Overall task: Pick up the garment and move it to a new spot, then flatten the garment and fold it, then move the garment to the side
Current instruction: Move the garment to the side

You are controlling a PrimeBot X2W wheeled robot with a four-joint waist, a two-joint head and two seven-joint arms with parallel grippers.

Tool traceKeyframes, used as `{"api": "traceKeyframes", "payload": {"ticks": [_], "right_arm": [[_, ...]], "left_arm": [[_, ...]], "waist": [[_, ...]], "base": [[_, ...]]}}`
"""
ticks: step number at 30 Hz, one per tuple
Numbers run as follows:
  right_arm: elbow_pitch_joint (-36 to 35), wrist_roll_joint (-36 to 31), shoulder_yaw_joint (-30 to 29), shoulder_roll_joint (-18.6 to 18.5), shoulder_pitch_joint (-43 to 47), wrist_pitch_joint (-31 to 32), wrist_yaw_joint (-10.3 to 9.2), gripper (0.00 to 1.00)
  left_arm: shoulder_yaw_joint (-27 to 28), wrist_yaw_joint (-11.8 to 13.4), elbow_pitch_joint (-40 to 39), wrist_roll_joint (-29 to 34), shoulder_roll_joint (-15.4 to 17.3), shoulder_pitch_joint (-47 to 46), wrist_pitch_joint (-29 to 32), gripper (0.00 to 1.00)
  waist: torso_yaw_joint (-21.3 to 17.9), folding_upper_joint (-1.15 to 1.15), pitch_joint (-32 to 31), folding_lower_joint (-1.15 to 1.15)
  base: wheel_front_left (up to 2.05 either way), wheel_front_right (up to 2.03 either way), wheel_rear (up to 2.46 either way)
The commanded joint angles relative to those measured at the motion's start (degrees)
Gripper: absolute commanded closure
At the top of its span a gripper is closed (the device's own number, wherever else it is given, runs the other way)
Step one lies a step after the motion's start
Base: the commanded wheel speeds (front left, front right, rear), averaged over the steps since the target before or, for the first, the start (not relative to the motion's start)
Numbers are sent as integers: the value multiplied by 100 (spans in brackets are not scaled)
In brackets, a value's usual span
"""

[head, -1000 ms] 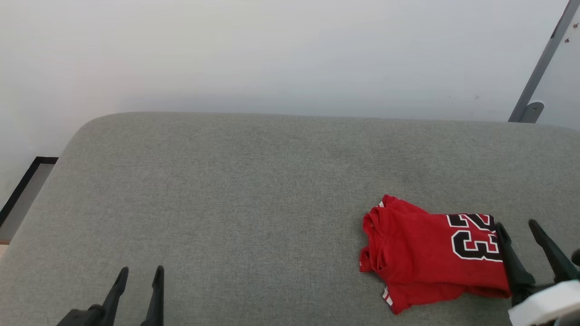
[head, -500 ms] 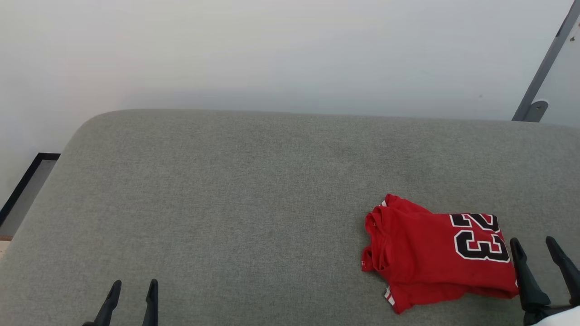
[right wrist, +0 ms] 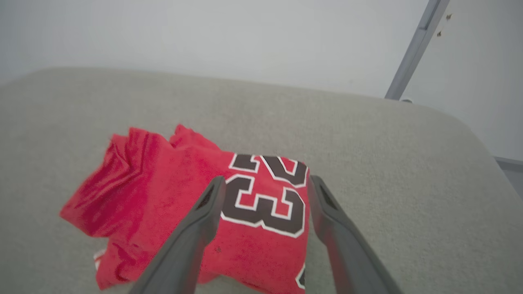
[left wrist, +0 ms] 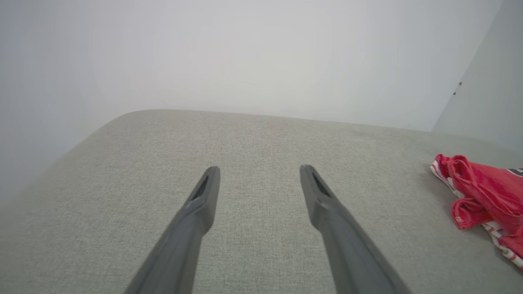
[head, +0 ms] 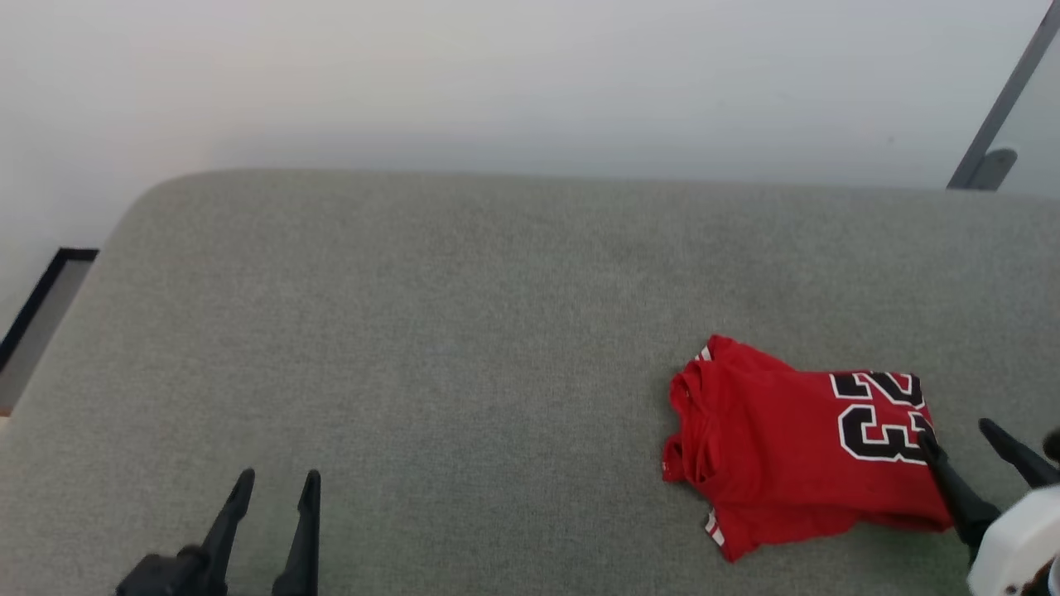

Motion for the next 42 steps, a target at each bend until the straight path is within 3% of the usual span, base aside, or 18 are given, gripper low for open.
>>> {"api": "traceKeyframes", "payload": {"ticks": [1, 7, 12, 20, 26, 27, 28, 29, 30, 36, 42], "right_arm": [[98, 131, 79, -222, -235, 374, -2, 0], [272, 804, 648, -1268, -945, 1944, -1, 0], [372, 1309, 910, -1717, -1525, 2866, 0, 0], [636, 1744, 1352, -1728, -2072, 3595, 0, 0], [896, 1806, 1772, -1563, -2286, 3497, -4, 0], [934, 1838, 1842, -1528, -2307, 3487, -9, 17], [962, 1873, 1911, -1498, -2326, 3496, -9, 58], [989, 1901, 1974, -1470, -2338, 3518, -9, 92], [1020, 1938, 1998, -1444, -2343, 3521, -9, 100], [1107, 2079, 1951, -1541, -2408, 3229, -22, 100], [1105, 2164, 1497, -1867, -2453, 2557, -41, 100]], "left_arm": [[-30, 17, 17, -10, 1, -200, -38, 0], [-181, 17, 138, -88, -42, -751, -38, 0], [-288, 17, 180, -83, -65, -1170, -38, 0], [-462, 17, 294, -97, -114, -1671, -38, 0], [-545, 17, 325, -79, -110, -1915, -38, 0], [-551, 17, 326, -72, -110, -1944, -38, 0], [-561, 17, 333, -63, -108, -1980, -38, 0], [-564, 17, 340, -52, -98, -2016, -38, 0], [-567, 17, 345, -45, -90, -2045, -38, 0], [-595, 17, 338, -6, 17, -2145, -38, 0], [-767, 17, 237, 6, 218, -2400, -38, 0]], "waist": [[-41, 0, 232, 0], [-39, 0, 831, 0], [13, 0, 1362, 0], [140, 0, 1903, 0], [190, 0, 2228, 0], [188, 0, 2269, 0], [185, 0, 2301, 0], [173, 0, 2319, 0], [158, 0, 2333, 0], [-107, 0, 2299, 0], [-623, 0, 2395, 0]], "base": [[0, 0, 0], [0, 0, 0], [0, 0, 0], [0, 0, 0], [0, 0, 0], [0, 0, 0], [0, 0, 0], [0, 0, 0], [0, 0, 0], [0, 0, 0], [0, 0, 0]]}}
